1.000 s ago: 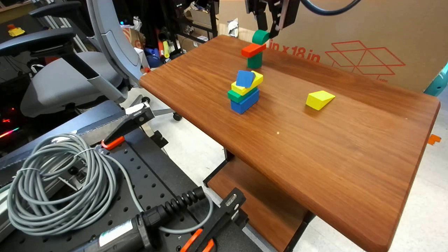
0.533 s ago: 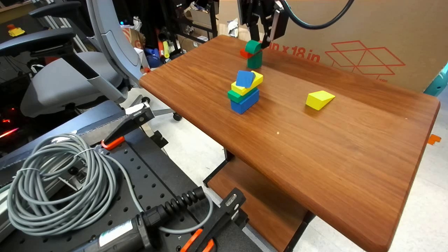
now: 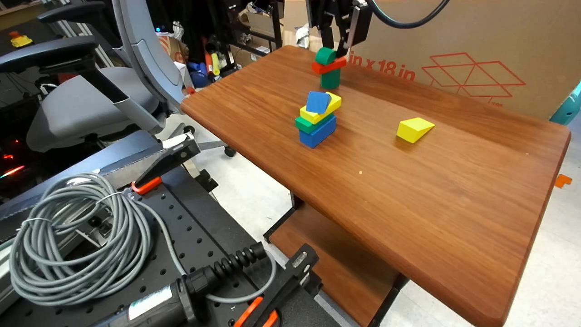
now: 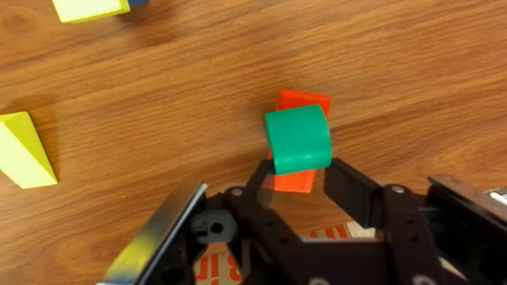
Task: Put the green block on the table on top of the orange block
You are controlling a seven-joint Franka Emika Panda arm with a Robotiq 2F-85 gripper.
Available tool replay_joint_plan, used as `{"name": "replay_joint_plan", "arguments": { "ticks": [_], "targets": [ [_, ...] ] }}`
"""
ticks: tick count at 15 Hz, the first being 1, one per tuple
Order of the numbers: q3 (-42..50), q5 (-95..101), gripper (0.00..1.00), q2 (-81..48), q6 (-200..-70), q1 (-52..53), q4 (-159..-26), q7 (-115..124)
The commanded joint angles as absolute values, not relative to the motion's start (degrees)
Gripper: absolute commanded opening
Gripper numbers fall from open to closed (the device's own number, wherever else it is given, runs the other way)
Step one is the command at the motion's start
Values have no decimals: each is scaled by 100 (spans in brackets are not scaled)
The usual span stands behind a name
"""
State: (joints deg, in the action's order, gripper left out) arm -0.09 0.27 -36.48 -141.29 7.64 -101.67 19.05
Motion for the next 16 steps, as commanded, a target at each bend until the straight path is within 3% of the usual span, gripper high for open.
{"name": "replay_joint_plan", "arguments": {
  "ticks": [1,2,4,8,16],
  "targets": [
    [-14,-154,41,-3714,-13893,763,-9963,1901],
    [-20,-172,66,-3712,-13872,754,-9959,1901],
    [-16,-186,70,-3681,-13856,759,-9984,1905],
    [-41,-113,98,-3235,-14132,823,-10460,1840],
    [-342,-275,100,-1326,-14543,807,-12627,1666]
  ]
}}
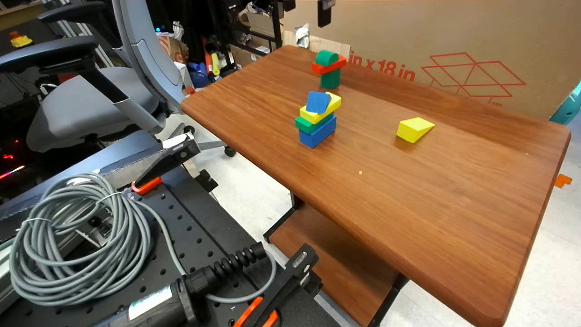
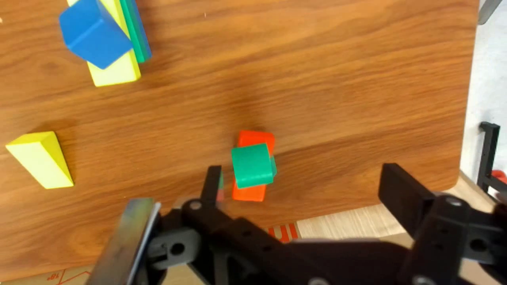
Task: Put the green block on the table on top of the orange block
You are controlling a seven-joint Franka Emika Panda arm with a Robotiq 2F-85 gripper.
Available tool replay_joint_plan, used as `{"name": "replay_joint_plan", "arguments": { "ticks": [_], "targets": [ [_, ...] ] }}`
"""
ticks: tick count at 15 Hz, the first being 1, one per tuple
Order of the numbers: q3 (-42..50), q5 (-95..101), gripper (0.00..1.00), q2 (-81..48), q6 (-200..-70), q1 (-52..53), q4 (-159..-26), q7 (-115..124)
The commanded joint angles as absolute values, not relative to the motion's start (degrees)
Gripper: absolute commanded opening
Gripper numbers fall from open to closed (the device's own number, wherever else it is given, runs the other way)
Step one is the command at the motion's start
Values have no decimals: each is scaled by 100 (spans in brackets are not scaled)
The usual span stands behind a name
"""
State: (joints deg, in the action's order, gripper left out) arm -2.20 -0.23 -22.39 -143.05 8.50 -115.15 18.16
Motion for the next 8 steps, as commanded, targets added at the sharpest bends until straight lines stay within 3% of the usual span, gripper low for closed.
{"name": "replay_joint_plan", "arguments": {
  "ticks": [1,4,5,8],
  "targets": [
    [-374,-339,100,-1099,-14395,791,-12871,1696],
    [-450,-522,100,-519,-13935,717,-13460,1457],
    [-378,-266,100,-1059,-14153,811,-12948,1751],
    [-407,-341,100,-679,-14032,773,-13352,1633]
  ]
}}
